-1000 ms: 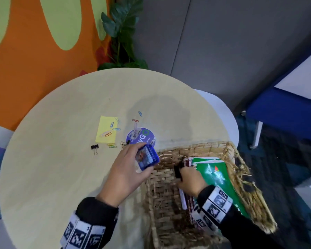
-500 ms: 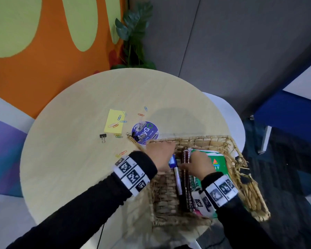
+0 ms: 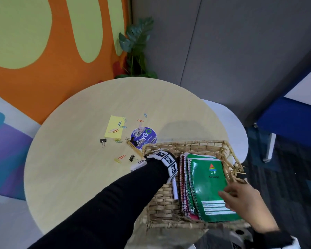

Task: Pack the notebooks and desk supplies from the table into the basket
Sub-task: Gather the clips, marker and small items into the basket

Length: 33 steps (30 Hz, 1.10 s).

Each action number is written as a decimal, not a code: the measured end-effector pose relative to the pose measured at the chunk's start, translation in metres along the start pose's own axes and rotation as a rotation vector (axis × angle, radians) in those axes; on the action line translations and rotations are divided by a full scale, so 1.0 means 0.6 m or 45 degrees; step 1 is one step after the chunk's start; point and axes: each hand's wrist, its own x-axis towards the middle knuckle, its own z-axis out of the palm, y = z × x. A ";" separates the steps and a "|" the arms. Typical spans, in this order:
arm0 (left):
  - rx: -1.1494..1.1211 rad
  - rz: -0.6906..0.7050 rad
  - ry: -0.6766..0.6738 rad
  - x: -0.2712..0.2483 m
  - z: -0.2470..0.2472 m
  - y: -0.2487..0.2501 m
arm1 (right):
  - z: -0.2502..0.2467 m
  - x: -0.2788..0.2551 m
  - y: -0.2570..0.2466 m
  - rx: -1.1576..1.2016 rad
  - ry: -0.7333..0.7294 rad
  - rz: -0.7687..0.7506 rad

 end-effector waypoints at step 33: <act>-0.798 0.172 0.609 0.283 0.193 -0.468 | 0.367 0.170 -0.486 -0.366 -0.290 0.081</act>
